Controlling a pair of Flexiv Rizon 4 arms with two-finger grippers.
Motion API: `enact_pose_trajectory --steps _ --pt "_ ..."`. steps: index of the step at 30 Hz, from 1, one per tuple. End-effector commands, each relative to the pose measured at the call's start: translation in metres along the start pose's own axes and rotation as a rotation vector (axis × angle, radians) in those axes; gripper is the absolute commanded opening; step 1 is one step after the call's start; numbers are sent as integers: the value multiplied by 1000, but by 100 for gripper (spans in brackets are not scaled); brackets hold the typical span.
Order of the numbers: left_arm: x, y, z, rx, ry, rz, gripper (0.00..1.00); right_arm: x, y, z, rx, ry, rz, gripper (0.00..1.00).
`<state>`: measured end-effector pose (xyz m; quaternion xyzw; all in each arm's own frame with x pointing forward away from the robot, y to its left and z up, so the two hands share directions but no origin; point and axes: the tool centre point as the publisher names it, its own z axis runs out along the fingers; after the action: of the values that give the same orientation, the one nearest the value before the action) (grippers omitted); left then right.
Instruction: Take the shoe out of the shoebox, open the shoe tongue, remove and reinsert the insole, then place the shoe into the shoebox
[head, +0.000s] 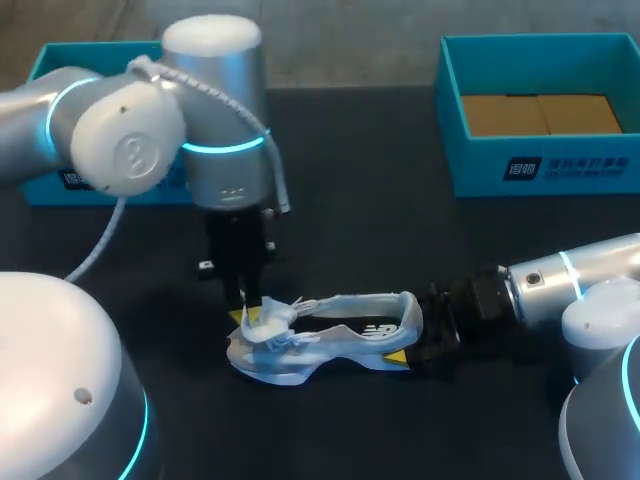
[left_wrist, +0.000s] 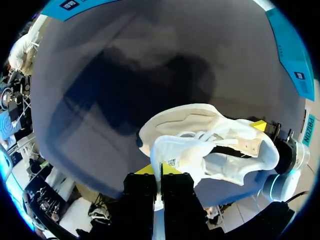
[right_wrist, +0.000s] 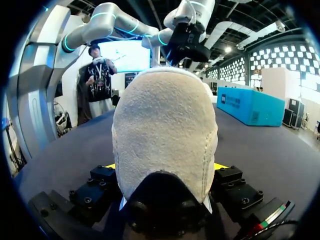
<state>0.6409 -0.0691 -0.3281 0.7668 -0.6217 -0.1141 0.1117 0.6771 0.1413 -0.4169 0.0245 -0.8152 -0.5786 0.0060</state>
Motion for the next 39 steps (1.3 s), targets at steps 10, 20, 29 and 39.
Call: enact_pose_trajectory --steps 10,20,29,39 --pt "-21 -9 33 1 71 20 0 1 0 0 4 -2 1 0" --pt "-25 0 10 66 111 66 84 1 0 0 4 -2 1 0" --pt "-25 15 -45 165 181 166 100 1 0 0 4 -2 1 0" --pt "-6 23 -91 226 201 345 85 1 0 0 4 -2 1 0"
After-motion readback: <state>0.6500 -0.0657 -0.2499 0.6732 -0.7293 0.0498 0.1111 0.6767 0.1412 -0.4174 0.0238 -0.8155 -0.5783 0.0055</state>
